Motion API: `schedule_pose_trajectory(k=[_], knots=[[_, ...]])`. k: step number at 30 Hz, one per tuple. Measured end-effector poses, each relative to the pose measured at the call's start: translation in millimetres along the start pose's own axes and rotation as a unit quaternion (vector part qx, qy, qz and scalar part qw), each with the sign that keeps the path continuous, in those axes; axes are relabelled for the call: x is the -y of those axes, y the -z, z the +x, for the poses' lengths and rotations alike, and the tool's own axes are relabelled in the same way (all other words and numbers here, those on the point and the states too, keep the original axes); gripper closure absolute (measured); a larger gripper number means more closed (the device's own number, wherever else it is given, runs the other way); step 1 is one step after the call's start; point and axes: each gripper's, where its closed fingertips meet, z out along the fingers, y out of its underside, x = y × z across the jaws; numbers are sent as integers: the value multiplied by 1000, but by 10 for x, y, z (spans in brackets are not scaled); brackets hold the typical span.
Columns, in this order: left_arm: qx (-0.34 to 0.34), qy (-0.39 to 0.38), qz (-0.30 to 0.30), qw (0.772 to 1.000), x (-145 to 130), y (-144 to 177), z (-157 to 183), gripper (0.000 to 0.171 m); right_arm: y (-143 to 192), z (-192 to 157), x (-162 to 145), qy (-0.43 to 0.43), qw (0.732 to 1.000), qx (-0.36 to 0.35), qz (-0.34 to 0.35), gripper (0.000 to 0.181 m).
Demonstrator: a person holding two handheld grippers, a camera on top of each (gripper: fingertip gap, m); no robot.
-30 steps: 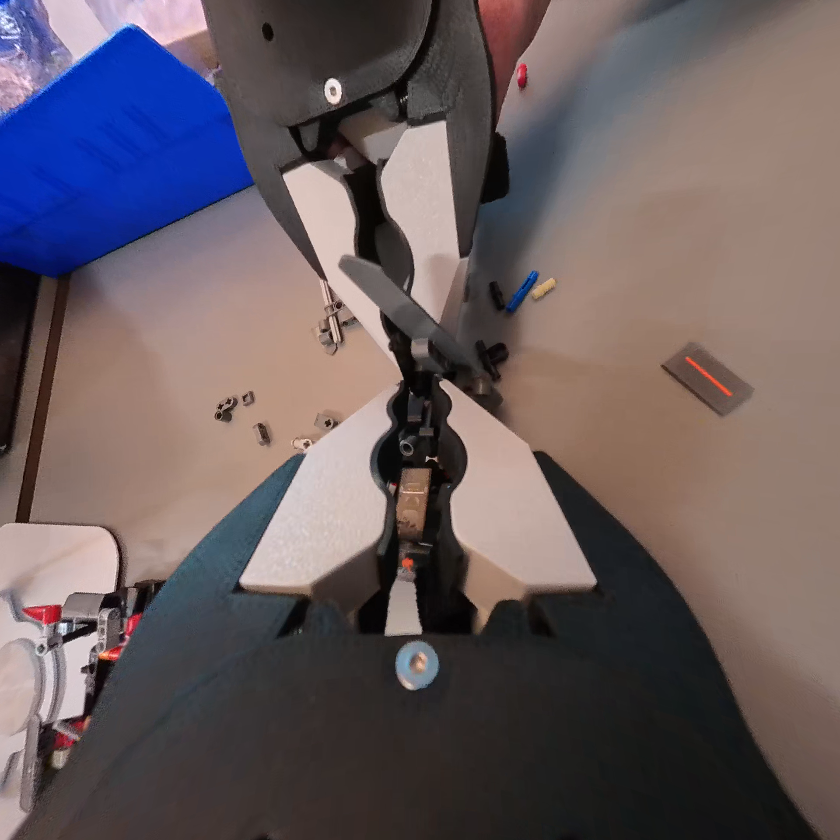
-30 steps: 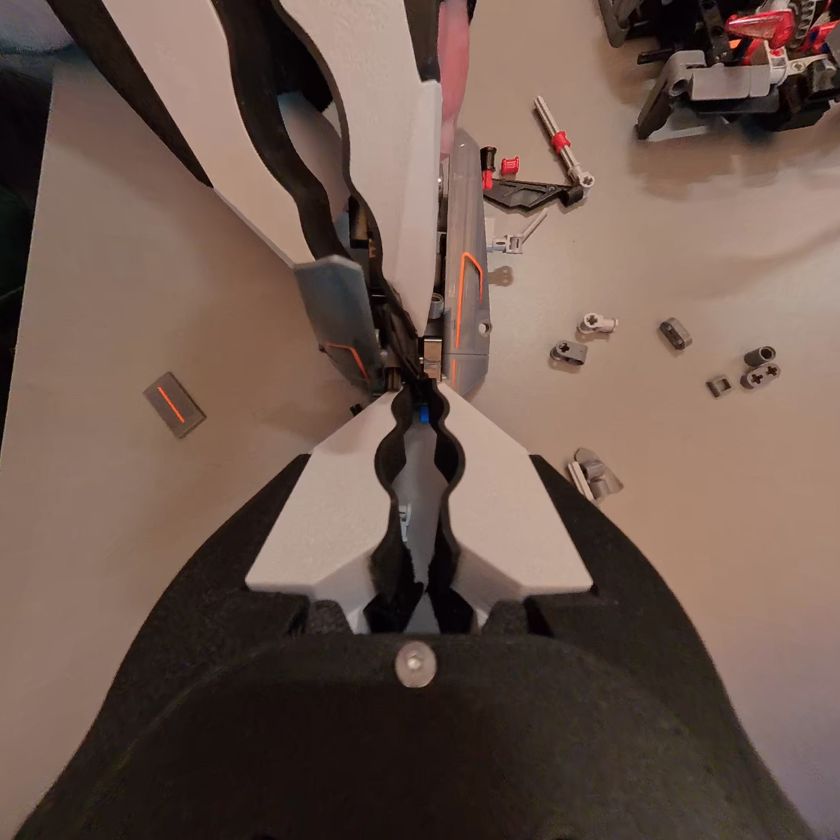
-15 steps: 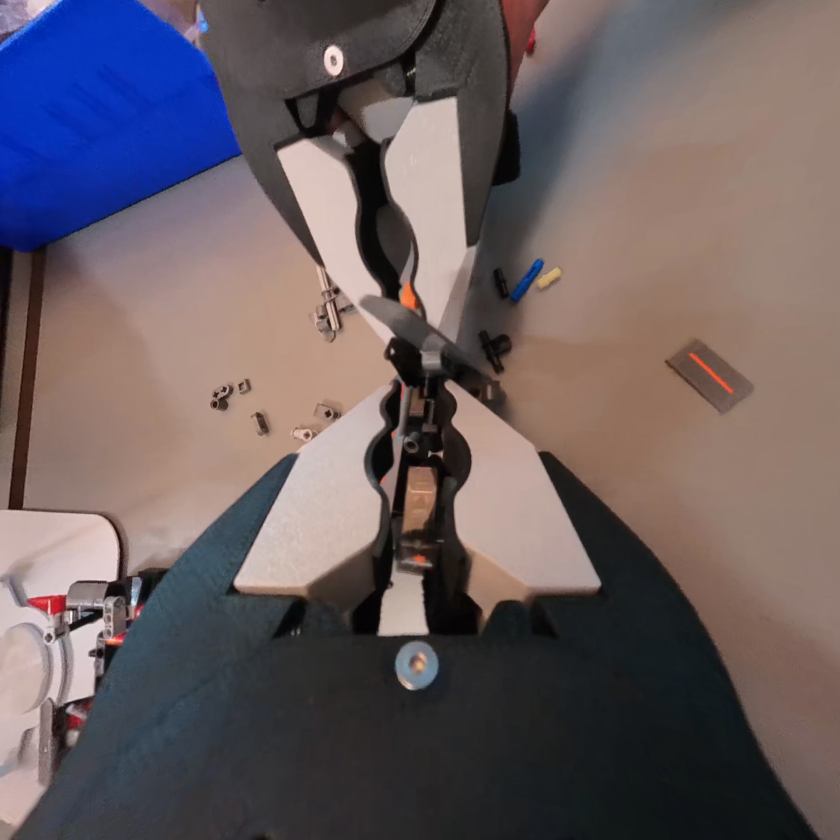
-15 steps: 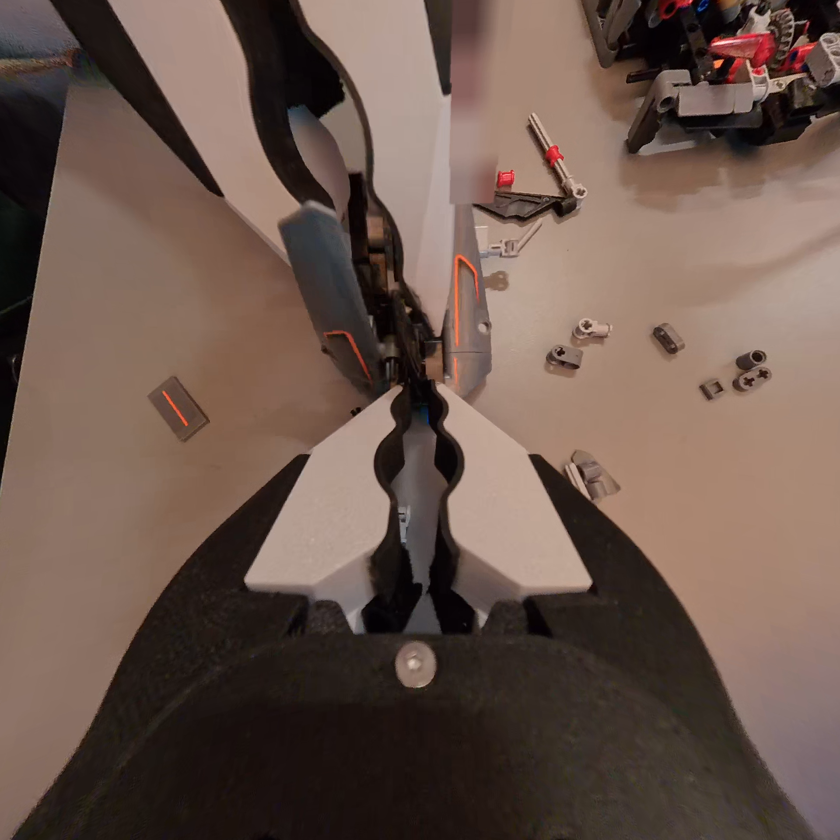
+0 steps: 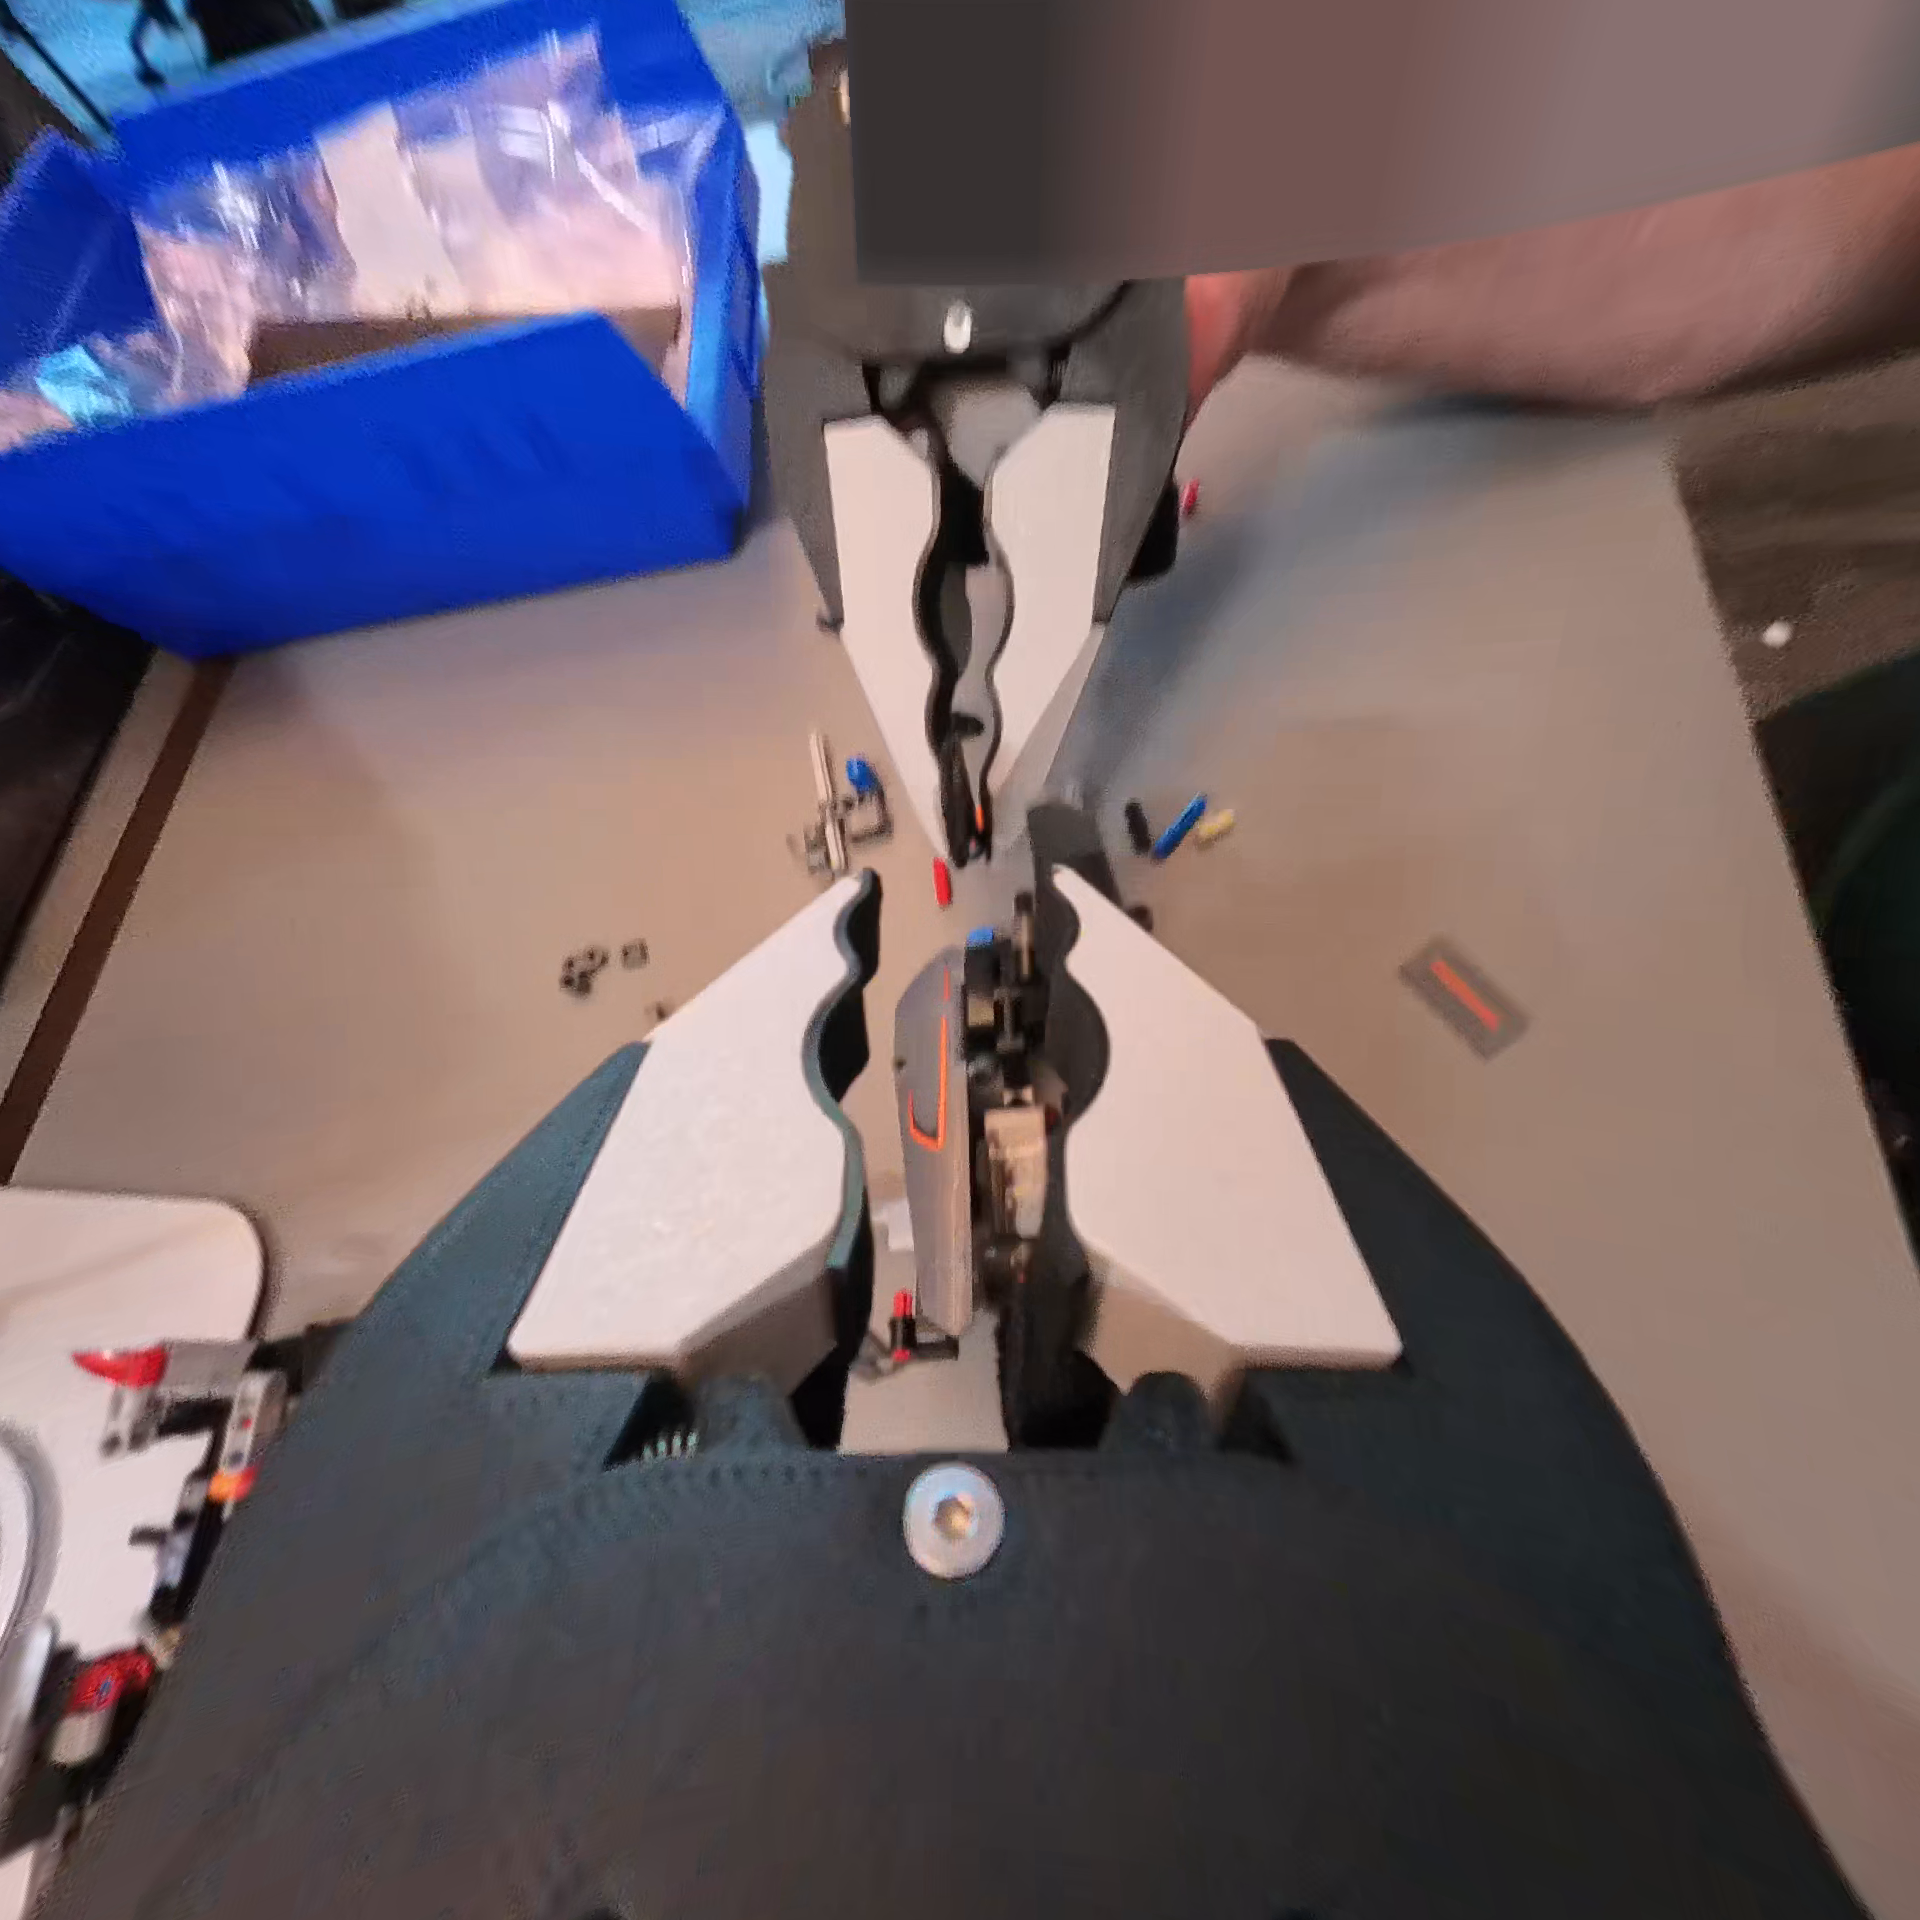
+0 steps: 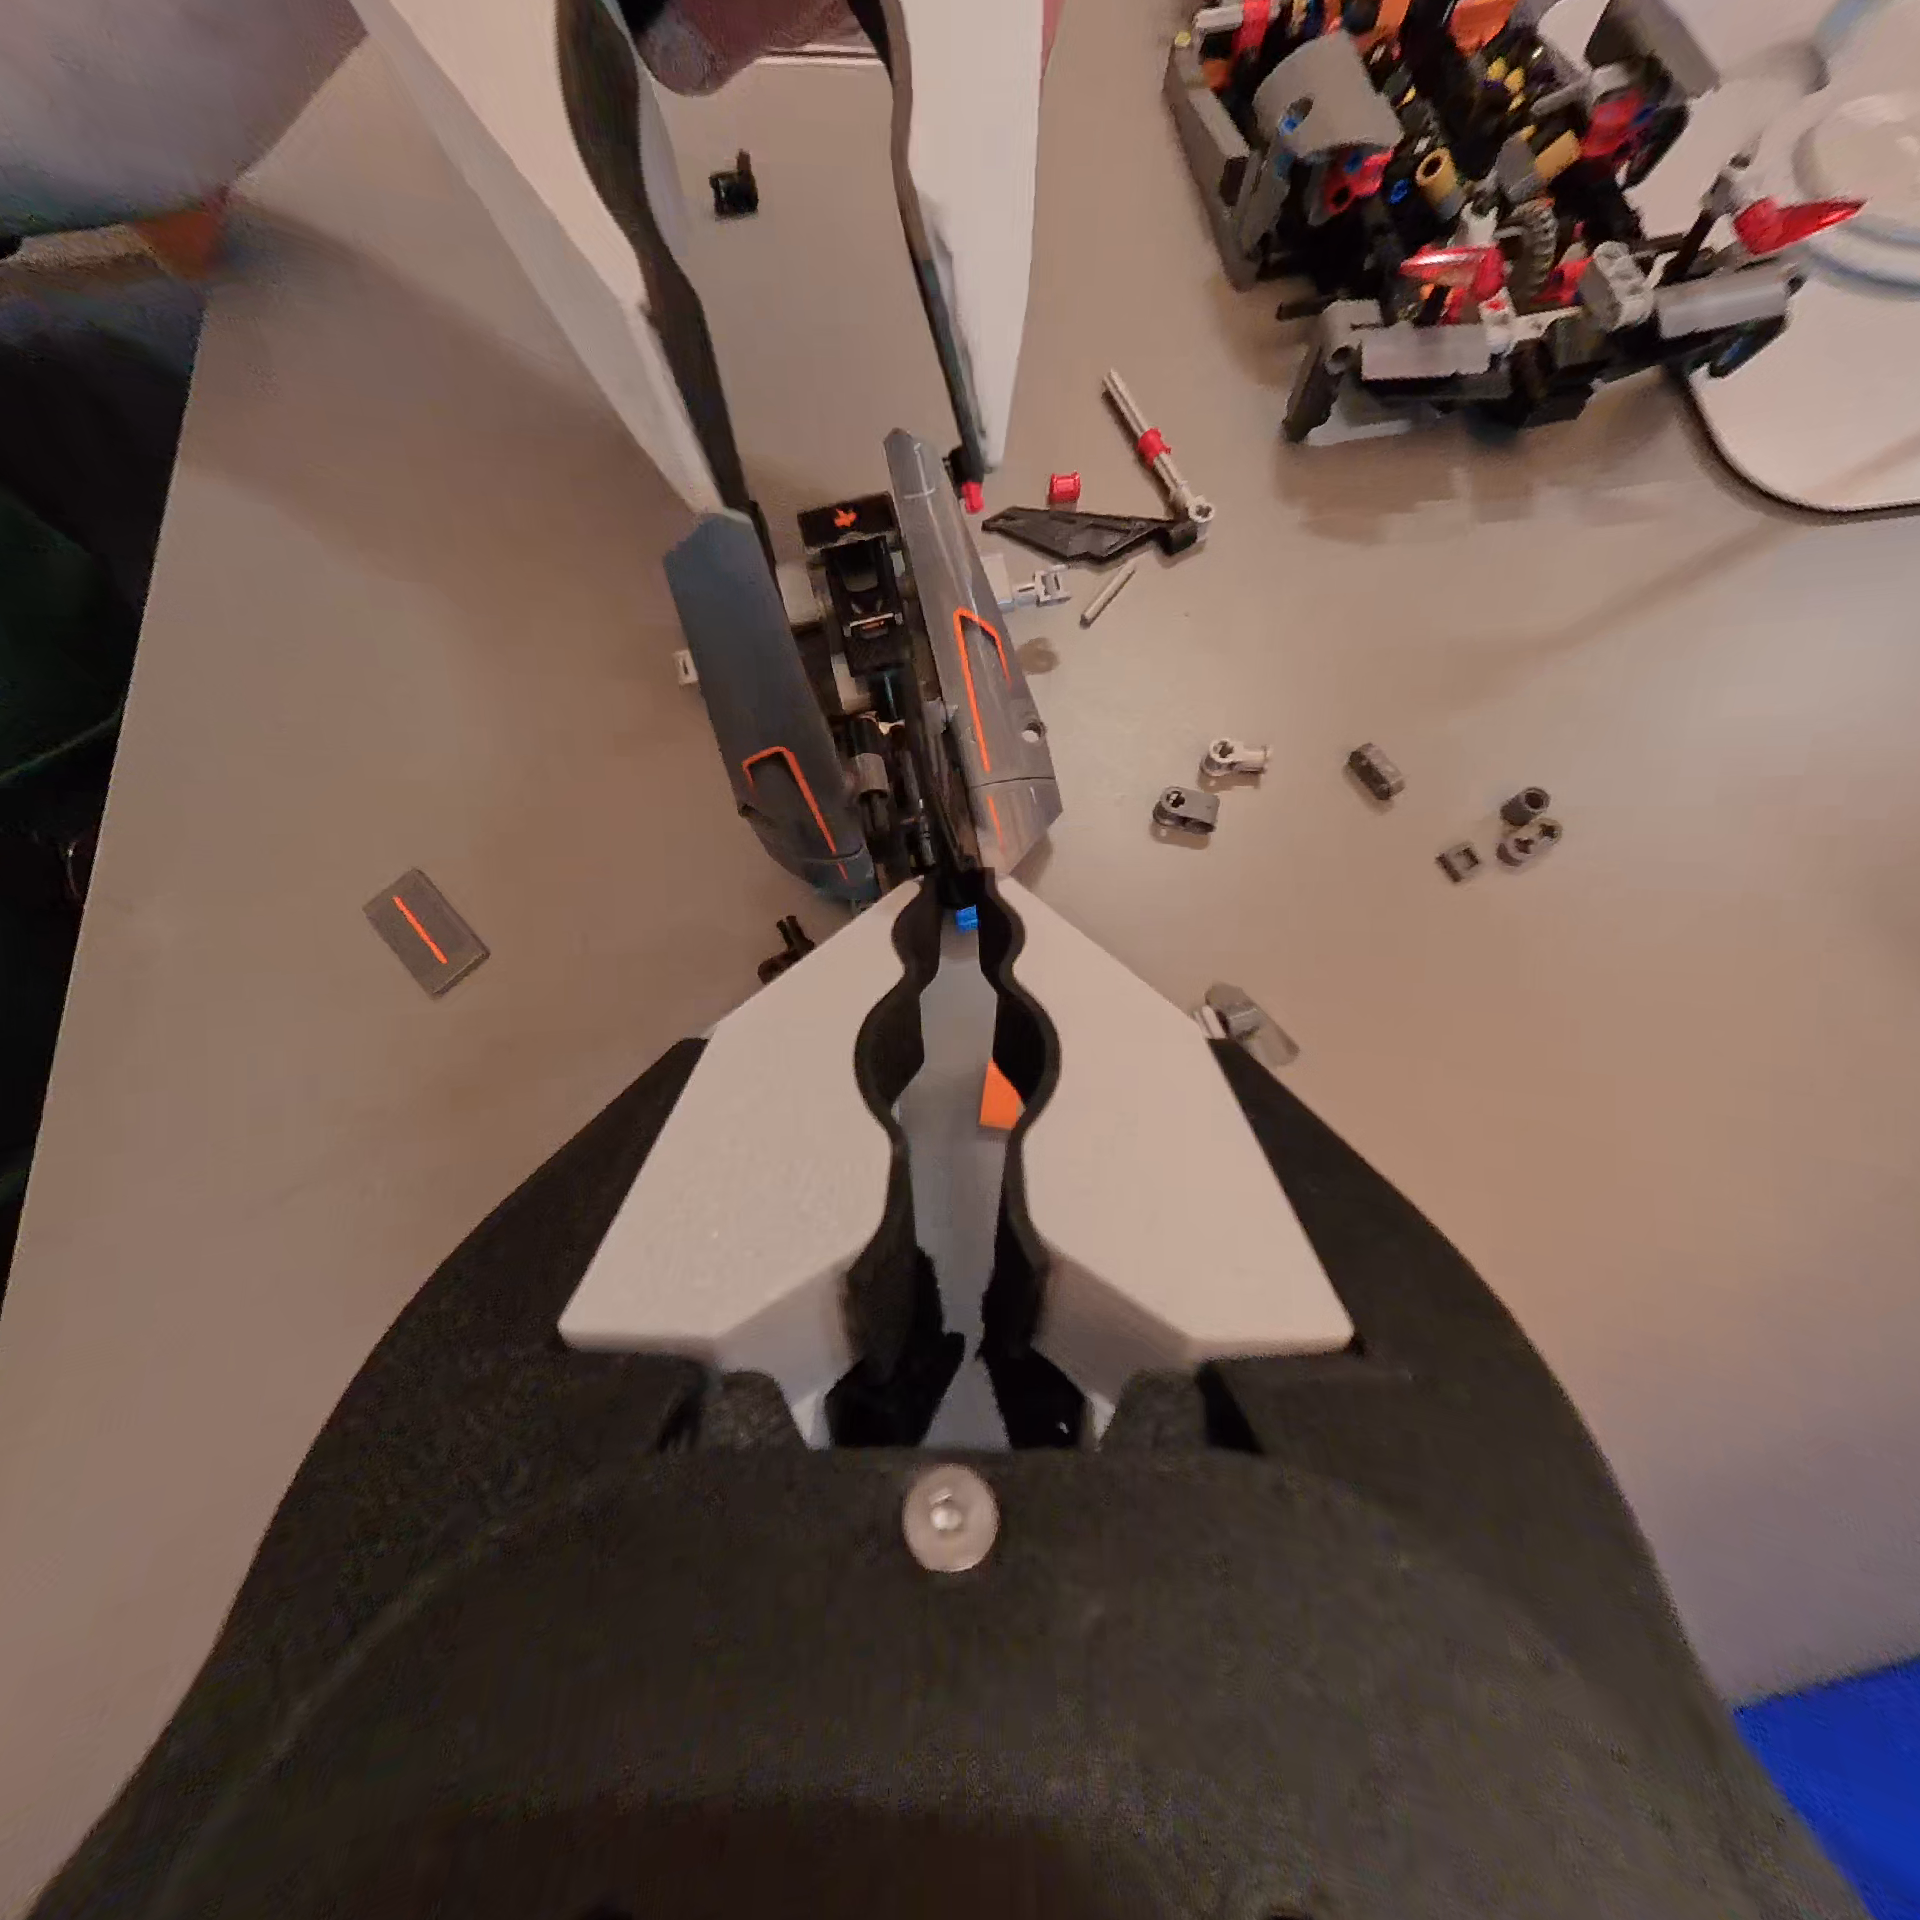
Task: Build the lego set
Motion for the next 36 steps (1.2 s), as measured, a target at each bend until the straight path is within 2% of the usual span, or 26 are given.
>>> schedule_pose_trajectory(k=[4, 12, 17, 19, 26, 31, 36], knots=[[3, -17, -7, 1000, 190, -60, -12, 147, 60, -25, 64, 11, 1000, -6, 10, 177], [-17, -23, -19, 999, 302, -159, 12, 148, 145, -46, 142, 25, 999, -20, 22, 177], [-32, -17, -8, 999, 290, -195, 41, 166, 193, -50, 180, 29, 999, -26, 31, 177], [-35, -13, 7, 999, 311, -194, 40, 171, 201, -52, 189, 31, 999, -27, 33, 177], [-2, -4, 69, 998, 420, -132, -78, 171, 303, 14, 297, 19, 996, -36, 82, 176], [-9, 39, 150, 988, 547, -45, -133, 171, 421, 52, 364, -17, 990, -6, 137, 165], [-10, 60, 198, 978, 581, 4, -149, 171, 531, 22, 474, -39, 979, 35, 197, 175]])
